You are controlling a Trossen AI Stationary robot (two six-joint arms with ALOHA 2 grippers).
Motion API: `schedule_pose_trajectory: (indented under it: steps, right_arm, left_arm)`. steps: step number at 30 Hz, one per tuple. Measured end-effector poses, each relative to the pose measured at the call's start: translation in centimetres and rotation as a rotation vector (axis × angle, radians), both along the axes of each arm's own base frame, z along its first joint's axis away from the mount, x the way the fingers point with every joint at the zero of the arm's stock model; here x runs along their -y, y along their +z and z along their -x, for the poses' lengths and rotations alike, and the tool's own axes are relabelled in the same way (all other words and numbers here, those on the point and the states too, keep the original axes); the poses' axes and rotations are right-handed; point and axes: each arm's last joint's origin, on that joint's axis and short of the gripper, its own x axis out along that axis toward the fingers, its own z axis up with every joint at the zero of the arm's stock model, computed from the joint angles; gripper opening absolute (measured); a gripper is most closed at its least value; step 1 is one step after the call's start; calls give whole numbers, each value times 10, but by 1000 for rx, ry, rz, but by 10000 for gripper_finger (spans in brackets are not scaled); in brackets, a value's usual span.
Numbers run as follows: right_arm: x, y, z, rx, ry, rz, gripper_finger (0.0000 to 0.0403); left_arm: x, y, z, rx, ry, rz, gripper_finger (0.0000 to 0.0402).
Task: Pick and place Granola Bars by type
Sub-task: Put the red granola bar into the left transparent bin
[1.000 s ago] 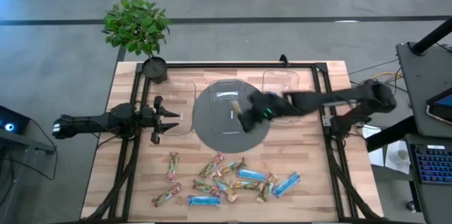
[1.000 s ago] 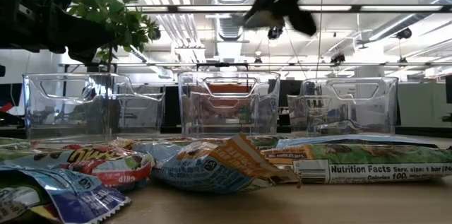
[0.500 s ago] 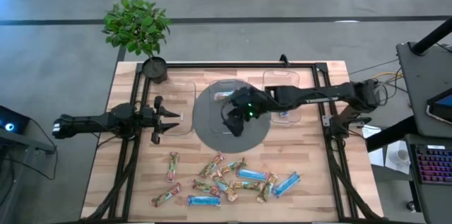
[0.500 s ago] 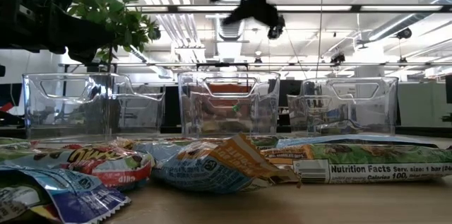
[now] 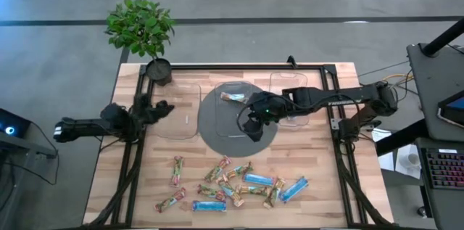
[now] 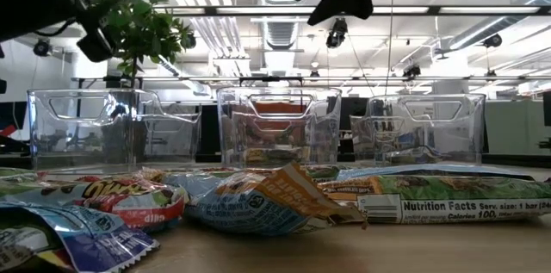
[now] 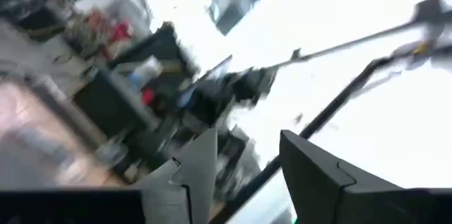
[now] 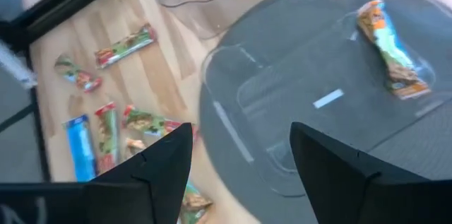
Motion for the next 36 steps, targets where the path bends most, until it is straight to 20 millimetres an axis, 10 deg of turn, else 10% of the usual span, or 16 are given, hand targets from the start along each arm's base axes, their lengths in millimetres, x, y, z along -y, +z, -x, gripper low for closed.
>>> schedule_pose_trajectory:
  steps: [7,14,25,36]
  right_arm:
    - [1,-4,-4,-7,-11,23,228]
    - [0,-4,-4,-7,0,33,228]
    - [0,-4,-4,-7,9,40,228]
    - [1,-4,-4,-12,18,90,228]
  left_arm:
    - [-1,26,17,320,49,51,138]
    - [-1,37,12,282,-7,161,138]
    - [37,90,-35,-691,-362,72,126]
    - [151,67,-62,-1391,-462,-155,125]
